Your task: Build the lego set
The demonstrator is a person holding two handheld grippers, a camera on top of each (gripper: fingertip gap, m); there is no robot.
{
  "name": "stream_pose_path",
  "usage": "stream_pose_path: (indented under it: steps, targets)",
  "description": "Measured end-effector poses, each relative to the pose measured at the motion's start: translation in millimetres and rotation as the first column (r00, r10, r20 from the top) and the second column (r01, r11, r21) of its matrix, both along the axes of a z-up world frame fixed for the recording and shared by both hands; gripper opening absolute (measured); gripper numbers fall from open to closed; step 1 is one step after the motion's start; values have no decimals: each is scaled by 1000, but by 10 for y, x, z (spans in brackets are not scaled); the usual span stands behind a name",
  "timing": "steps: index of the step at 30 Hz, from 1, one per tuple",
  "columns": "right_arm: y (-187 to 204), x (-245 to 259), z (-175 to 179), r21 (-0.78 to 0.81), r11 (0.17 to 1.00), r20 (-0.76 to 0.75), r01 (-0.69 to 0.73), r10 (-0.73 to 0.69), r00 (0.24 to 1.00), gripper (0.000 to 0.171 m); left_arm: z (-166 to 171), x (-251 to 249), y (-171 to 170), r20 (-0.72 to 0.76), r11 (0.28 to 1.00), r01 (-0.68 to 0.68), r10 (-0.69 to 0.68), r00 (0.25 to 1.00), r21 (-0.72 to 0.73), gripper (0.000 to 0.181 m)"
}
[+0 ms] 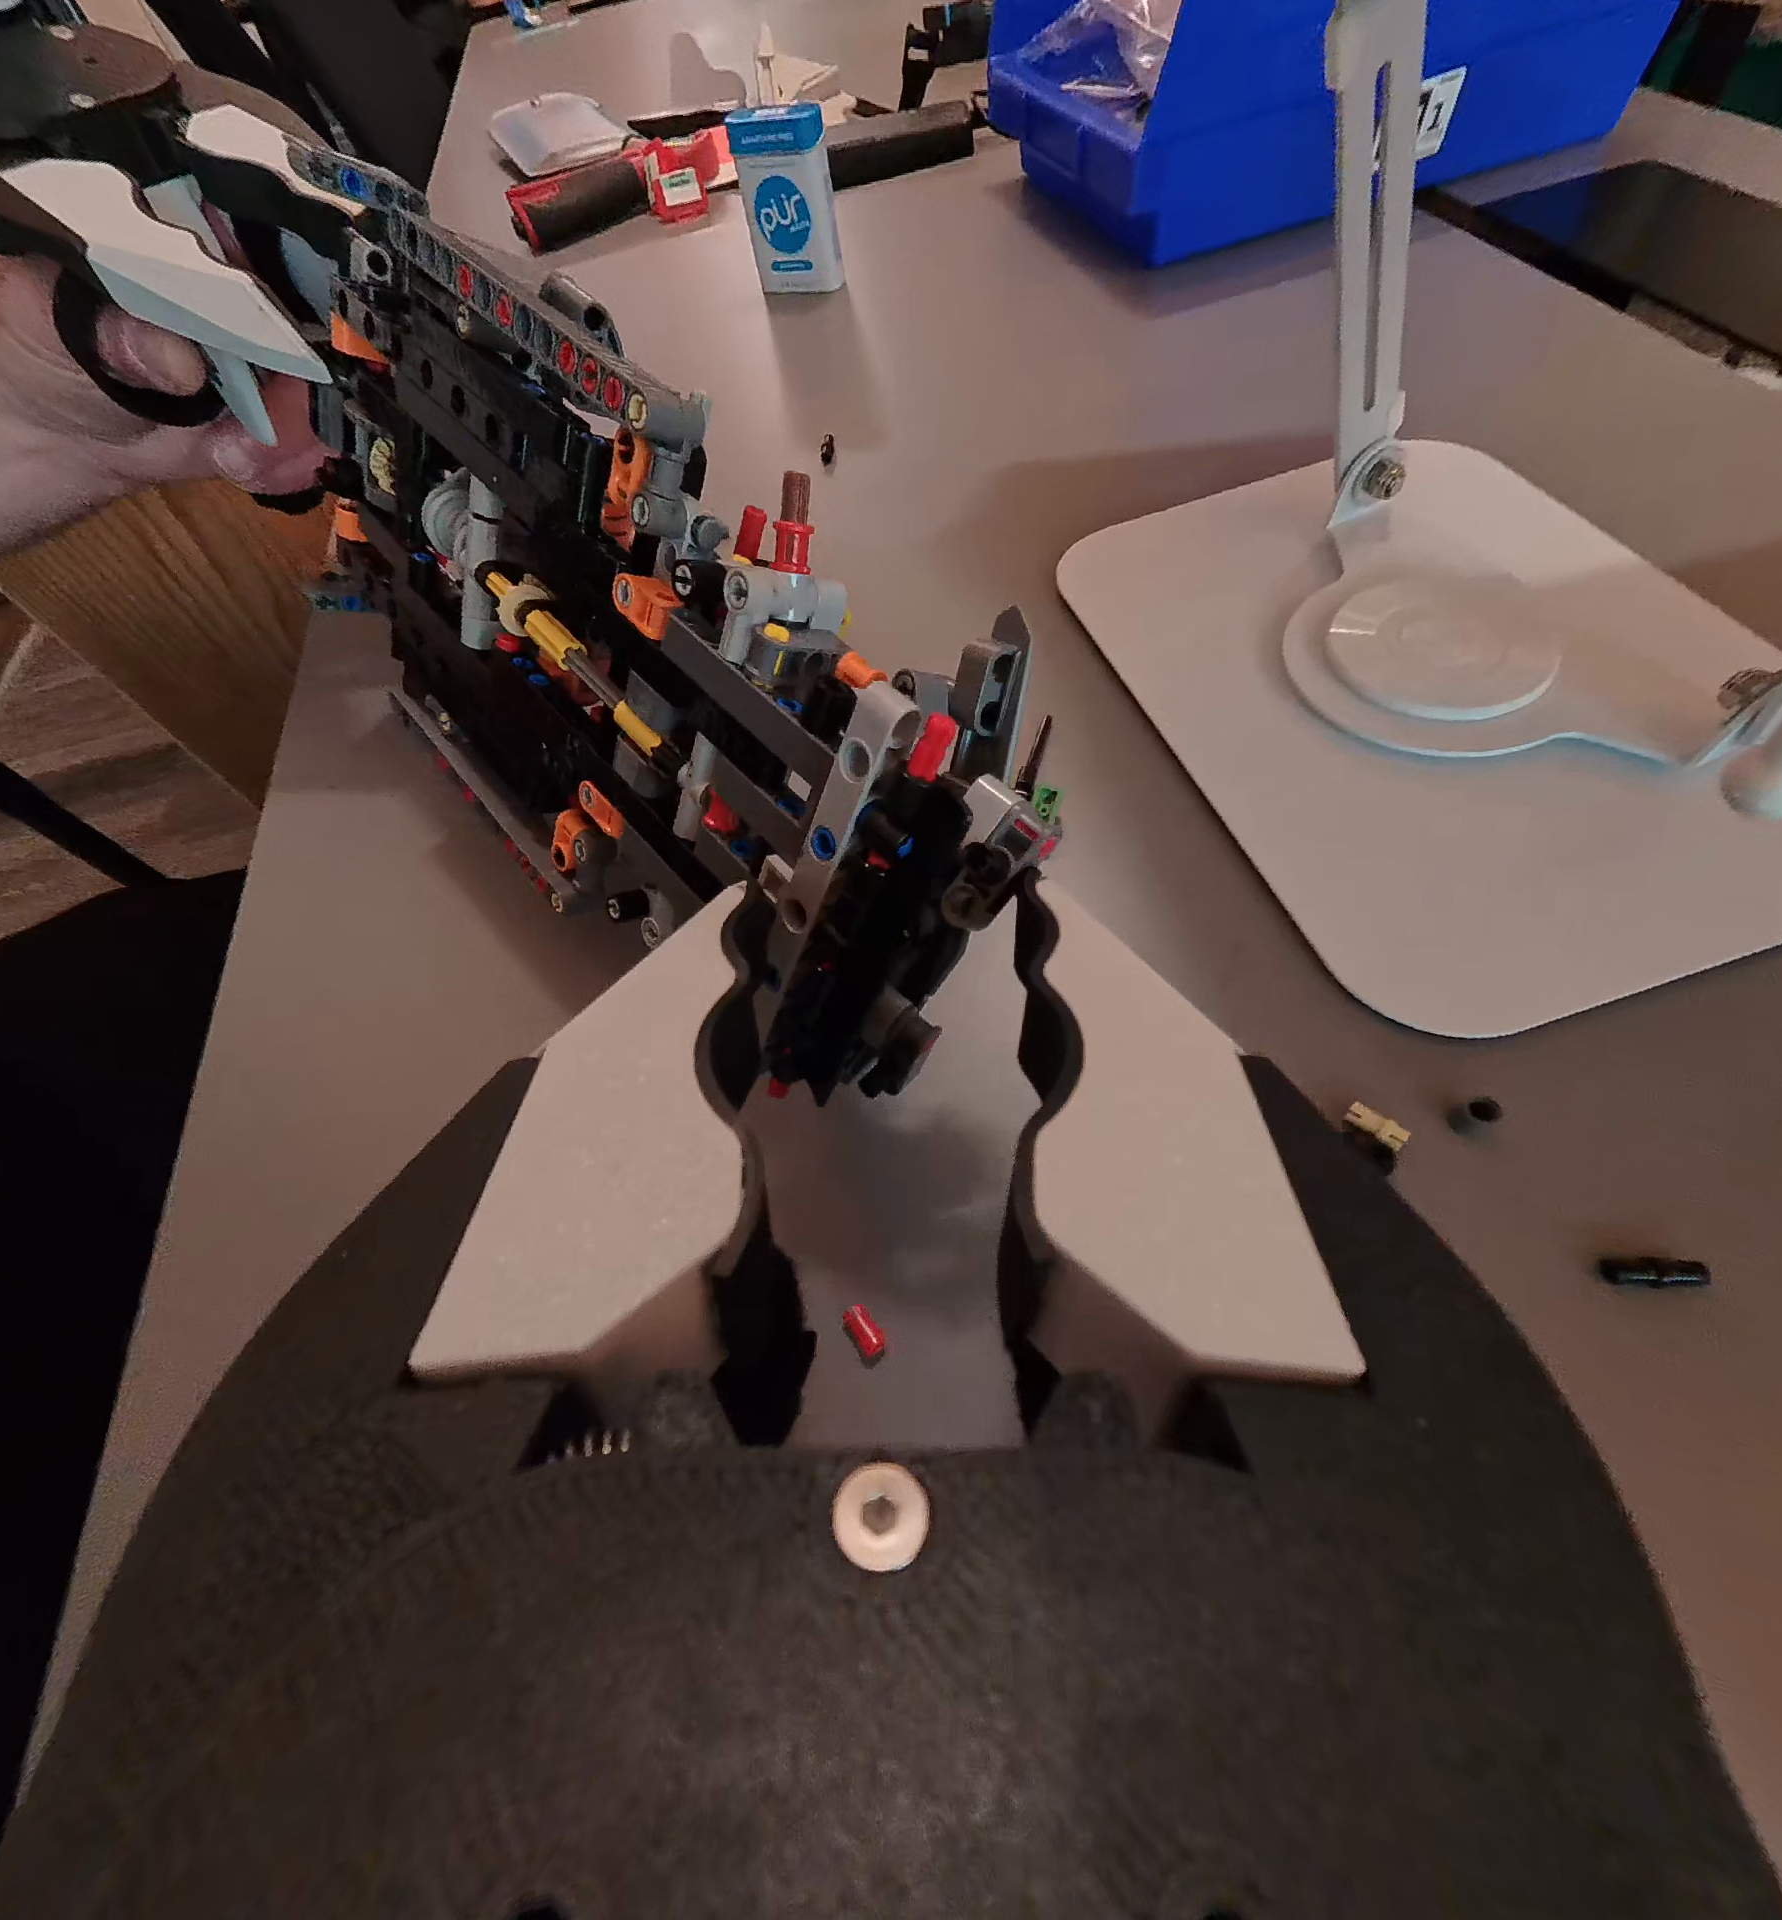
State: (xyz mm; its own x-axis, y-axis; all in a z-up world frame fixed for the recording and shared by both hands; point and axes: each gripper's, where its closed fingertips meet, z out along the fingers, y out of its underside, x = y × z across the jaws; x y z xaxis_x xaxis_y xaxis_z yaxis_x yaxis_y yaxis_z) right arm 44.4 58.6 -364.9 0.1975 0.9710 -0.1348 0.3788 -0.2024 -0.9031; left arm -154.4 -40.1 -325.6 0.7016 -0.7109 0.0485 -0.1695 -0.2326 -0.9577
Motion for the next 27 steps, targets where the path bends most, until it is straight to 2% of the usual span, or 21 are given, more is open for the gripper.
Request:
stream_pose_path:
  steps: [6, 10, 17, 21, 27]
  targets:
    - [19, 45, -29, 74, 997, -4, 19, -19, 1000, 45, -2, 81, -48, -77, 997, 3, 2, 997, 76, 37]
    - [0, 112, -19, 135, 991, -24, 26, -23, 999, 45, 48, 202, -143, -174, 983, 25, 7, 985, 181, 37]
    - [-57, 280, -32, 287, 957, -18, 43, -40, 999, 44, 37, 495, -394, -379, 914, 103, 58, 924, 392, 37]
    - [-110, 375, -44, 306, 951, -15, 53, -51, 999, 40, -51, 656, -557, -499, 856, 180, 101, 861, 484, 38]
    - [-163, 446, -26, 293, 953, -6, 72, -74, 997, 39, -77, 827, -718, -578, 778, 259, 159, 801, 573, 38]
